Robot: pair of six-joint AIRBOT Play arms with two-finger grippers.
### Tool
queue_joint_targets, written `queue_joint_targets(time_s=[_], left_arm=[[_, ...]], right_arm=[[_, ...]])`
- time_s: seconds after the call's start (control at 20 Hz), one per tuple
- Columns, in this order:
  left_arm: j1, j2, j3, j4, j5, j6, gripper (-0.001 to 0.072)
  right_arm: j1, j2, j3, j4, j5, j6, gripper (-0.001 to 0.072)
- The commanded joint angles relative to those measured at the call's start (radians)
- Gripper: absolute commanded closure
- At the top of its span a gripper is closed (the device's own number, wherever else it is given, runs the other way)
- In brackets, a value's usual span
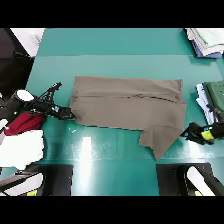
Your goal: Fold the shirts.
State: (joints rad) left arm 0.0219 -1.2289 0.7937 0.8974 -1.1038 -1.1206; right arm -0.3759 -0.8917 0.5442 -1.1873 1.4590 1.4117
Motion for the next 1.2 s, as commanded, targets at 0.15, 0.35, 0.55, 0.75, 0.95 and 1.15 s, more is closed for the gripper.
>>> queue_joint_targets(time_s=[0.15,0.35,0.55,0.75,0.95,1.15], left_arm=[[0.000,0.004,0.004,-0.010,-0.020,0.000,0.0683],[0.000,0.004,0.004,-0.010,-0.024,0.002,0.0683],[0.000,0.006,0.004,-0.005,-0.033,0.003,0.0684],[0.000,0.085,0.015,0.089,-0.072,-0.006,0.0685],[-0.001,0.241,0.008,0.169,-0.268,-0.046,0.0685],[0.000,0.401,-0.005,0.168,-0.355,-0.119,0.0684]], right_arm=[[0.121,0.005,-0.120,0.016,-0.179,0.054,0.0346],[0.185,-0.016,-0.120,0.018,-0.233,0.077,0.0396],[0.270,-0.074,-0.119,0.014,-0.270,0.071,0.0686],[0.307,0.000,-0.014,-0.074,-0.137,0.073,0.0688],[0.303,0.188,0.134,-0.201,0.163,0.084,0.0688],[0.303,0.354,0.200,-0.220,0.211,0.085,0.0689]])
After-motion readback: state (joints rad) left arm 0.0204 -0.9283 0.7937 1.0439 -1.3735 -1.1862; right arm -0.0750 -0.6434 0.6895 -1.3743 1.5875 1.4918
